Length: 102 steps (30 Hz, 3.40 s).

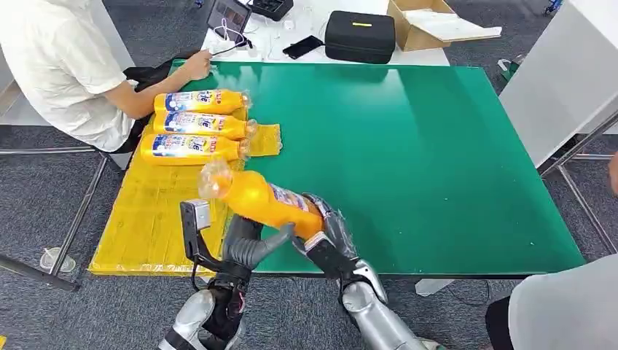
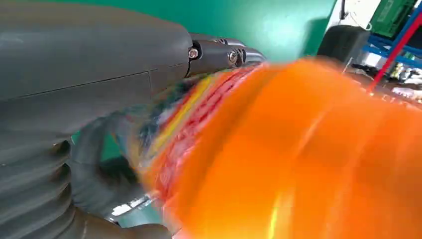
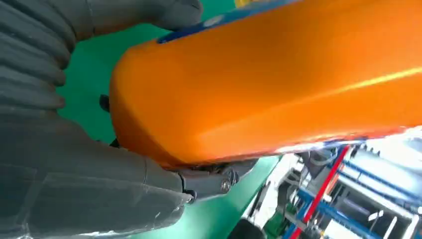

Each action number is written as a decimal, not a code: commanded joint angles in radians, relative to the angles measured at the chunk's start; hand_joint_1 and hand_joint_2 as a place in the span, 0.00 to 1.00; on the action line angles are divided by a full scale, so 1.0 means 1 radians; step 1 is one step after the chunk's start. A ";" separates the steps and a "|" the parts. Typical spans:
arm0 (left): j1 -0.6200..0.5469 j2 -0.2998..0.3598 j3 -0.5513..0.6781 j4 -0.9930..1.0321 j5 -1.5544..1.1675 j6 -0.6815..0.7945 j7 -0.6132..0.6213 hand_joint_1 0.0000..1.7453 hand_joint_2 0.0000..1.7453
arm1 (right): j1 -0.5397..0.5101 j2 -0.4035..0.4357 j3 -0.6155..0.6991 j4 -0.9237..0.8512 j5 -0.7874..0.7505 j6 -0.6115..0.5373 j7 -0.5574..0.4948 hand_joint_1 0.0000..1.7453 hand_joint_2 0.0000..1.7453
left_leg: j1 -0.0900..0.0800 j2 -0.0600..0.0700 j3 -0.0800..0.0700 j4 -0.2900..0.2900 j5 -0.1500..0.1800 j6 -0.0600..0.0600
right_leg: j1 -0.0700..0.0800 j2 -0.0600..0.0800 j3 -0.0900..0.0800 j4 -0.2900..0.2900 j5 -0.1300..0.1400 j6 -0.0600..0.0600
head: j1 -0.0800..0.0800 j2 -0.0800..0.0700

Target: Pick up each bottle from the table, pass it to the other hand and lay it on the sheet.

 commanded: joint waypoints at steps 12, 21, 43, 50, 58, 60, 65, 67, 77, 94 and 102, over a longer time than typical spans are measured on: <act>-0.012 0.018 0.030 -0.034 0.029 0.039 -0.072 0.00 1.00 | 0.023 0.022 0.139 0.100 -0.039 0.080 -0.006 1.00 1.00 | 0.000 0.000 0.004 -0.001 -0.001 0.000 | 0.000 -0.001 0.004 -0.001 -0.001 -0.001 | 0.000 0.000; -0.020 0.015 0.025 -0.031 0.024 0.043 -0.096 1.00 1.00 | 0.013 0.020 0.137 0.063 -0.080 0.106 -0.002 1.00 1.00 | -0.001 0.001 0.008 0.000 -0.003 0.001 | 0.000 -0.001 0.008 0.001 -0.003 -0.002 | 0.000 0.000; 0.023 0.044 0.042 -0.156 0.061 -0.007 -0.061 1.00 1.00 | 0.034 0.017 0.113 0.021 -0.120 0.078 0.023 0.00 1.00 | 0.000 0.001 0.004 -0.001 -0.001 0.001 | 0.000 0.000 0.003 0.000 -0.001 -0.001 | 0.000 0.000; 0.076 0.079 0.106 -0.217 -0.240 0.173 -0.120 1.00 1.00 | 0.137 -0.049 -0.162 -0.077 0.395 -0.362 0.050 0.00 0.00 | -0.001 0.000 0.007 -0.002 -0.002 0.001 | 0.000 -0.002 0.007 -0.001 -0.002 -0.002 | 0.000 0.000; 0.110 0.106 0.256 -0.229 -0.706 0.379 -0.067 0.95 1.00 | 0.282 0.045 -0.622 -0.419 0.624 -0.362 0.000 0.00 0.00 | -0.001 -0.001 0.003 -0.001 -0.001 0.000 | -0.001 -0.002 0.003 0.000 -0.002 -0.002 | 0.000 0.000; 0.110 0.106 0.256 -0.229 -0.706 0.379 -0.067 0.93 1.00 | 0.282 0.045 -0.622 -0.419 0.624 -0.362 0.000 0.00 0.00 | -0.001 -0.002 0.003 0.000 -0.002 0.001 | -0.001 -0.003 0.003 0.002 -0.003 -0.002 | 0.000 0.000; 0.058 0.126 0.267 -0.141 -1.021 0.415 0.049 0.81 1.00 | 0.273 0.044 -0.592 -0.417 0.548 -0.362 -0.011 0.00 0.00 | -0.001 -0.001 0.001 -0.001 -0.001 0.000 | 0.000 -0.002 0.001 0.000 -0.001 -0.001 | 0.000 0.000; 0.039 0.128 0.268 -0.099 -1.029 0.384 0.047 0.77 1.00 | 0.264 0.039 -0.559 -0.395 0.533 -0.362 -0.005 0.00 0.00 | -0.001 0.000 0.003 -0.001 -0.001 0.001 | 0.000 -0.002 0.003 -0.001 -0.001 -0.001 | 0.000 0.000; -0.022 0.169 0.197 0.031 -1.248 0.307 0.136 0.89 1.00 | 0.244 -0.024 -0.393 -0.340 0.398 -0.353 0.014 0.00 0.00 | 0.000 0.000 0.002 -0.001 0.000 0.000 | 0.000 -0.001 0.002 -0.001 -0.001 -0.001 | 0.000 0.000; -0.360 0.152 0.087 0.623 -1.538 0.213 0.280 0.87 1.00 | 0.192 -0.012 -0.285 -0.386 -0.119 0.102 -0.063 0.00 1.00 | 0.000 -0.001 0.004 0.000 0.001 -0.001 | 0.000 -0.003 0.004 0.000 -0.001 -0.001 | 0.000 0.000; -0.492 0.104 0.064 0.861 -1.572 0.079 0.285 0.70 1.00 | 0.141 0.023 -0.288 -0.330 -0.197 0.127 -0.082 0.00 1.00 | 0.000 0.000 0.003 0.000 0.001 -0.001 | 0.000 -0.002 0.003 0.001 0.000 -0.002 | 0.000 0.000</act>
